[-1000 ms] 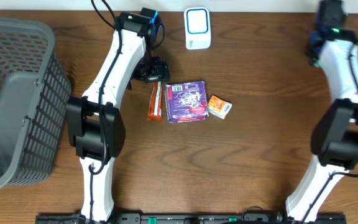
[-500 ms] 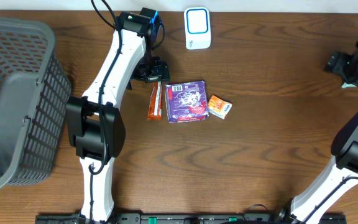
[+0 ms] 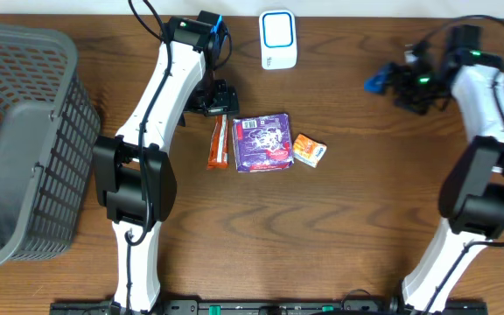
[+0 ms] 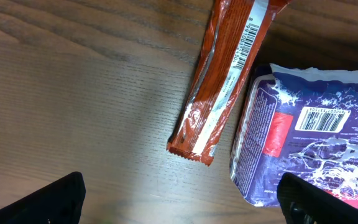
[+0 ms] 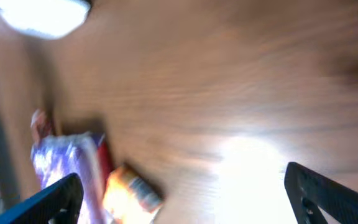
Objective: Scan the item barcode
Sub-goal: 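Carry the green packet to the table's right edge and release, then reach the right gripper to the orange-white packet and grasp it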
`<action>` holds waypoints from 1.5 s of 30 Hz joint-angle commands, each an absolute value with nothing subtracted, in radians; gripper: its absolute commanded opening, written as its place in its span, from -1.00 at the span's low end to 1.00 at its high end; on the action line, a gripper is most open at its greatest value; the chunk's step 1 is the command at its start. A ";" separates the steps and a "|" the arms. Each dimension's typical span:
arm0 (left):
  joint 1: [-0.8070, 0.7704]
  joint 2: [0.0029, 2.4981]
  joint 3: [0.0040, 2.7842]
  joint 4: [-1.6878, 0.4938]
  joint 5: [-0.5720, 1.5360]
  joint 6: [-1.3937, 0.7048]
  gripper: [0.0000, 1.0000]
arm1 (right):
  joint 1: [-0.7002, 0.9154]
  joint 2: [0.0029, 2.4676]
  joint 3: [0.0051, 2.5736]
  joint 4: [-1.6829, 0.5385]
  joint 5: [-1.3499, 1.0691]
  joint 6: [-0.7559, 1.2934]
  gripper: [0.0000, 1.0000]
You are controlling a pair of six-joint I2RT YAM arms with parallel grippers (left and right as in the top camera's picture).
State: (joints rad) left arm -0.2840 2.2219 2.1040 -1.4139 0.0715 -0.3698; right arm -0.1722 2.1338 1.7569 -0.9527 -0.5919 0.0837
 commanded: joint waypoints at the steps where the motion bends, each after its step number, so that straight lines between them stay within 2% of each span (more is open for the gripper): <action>1: -0.280 2.235 2.098 -1.420 0.059 -0.379 0.96 | -0.067 2.132 1.724 -1.002 -0.616 -0.068 0.99; 7: -0.280 2.235 2.098 -1.420 0.059 -0.379 0.95 | 0.082 2.132 1.626 -0.947 -0.335 -0.068 0.98; 15: -0.280 2.235 2.098 -1.420 0.059 -0.379 0.96 | 0.184 2.132 1.496 -0.852 -0.316 -0.060 0.93; 18: -0.280 2.235 2.098 -1.420 0.059 -0.379 0.95 | 0.194 2.132 1.488 -0.875 -0.314 -0.060 0.70; 20: -0.280 2.235 2.098 -1.420 0.059 -0.379 0.96 | 0.194 2.132 1.489 -0.896 -0.290 -0.042 0.41; 22: -0.280 2.235 2.098 -1.420 0.059 -0.379 0.96 | 0.191 2.132 1.490 -0.918 -0.210 0.043 0.03; 23: -0.280 2.235 2.098 -1.420 0.059 -0.379 0.96 | 0.188 2.132 1.490 -0.931 -0.150 0.112 0.01; 27: -0.280 2.235 2.098 -1.420 0.059 -0.379 0.95 | 0.176 2.124 1.498 -1.013 0.088 0.344 0.11; 31: -0.280 2.235 2.098 -1.420 0.059 -0.379 0.96 | 0.174 2.088 1.513 -1.095 0.222 0.450 0.18; 38: -0.280 2.235 2.098 -1.420 0.059 -0.379 0.96 | 0.183 1.959 1.538 -1.147 0.176 0.343 0.35; 41: -0.280 2.235 2.098 -1.420 0.059 -0.379 0.96 | 0.200 1.918 1.538 -1.150 0.113 0.269 0.47; 43: -0.280 2.235 2.098 -1.420 0.059 -0.379 0.96 | 0.222 1.912 1.538 -1.170 0.099 0.260 0.65; 45: -0.280 2.235 2.098 -1.420 0.059 -0.379 0.96 | 0.257 1.917 1.534 -1.199 0.101 0.260 0.66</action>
State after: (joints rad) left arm -0.2840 2.2219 2.1040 -1.4139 0.0715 -0.3698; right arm 0.2050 1.9186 1.5269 -1.1751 0.1242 0.3004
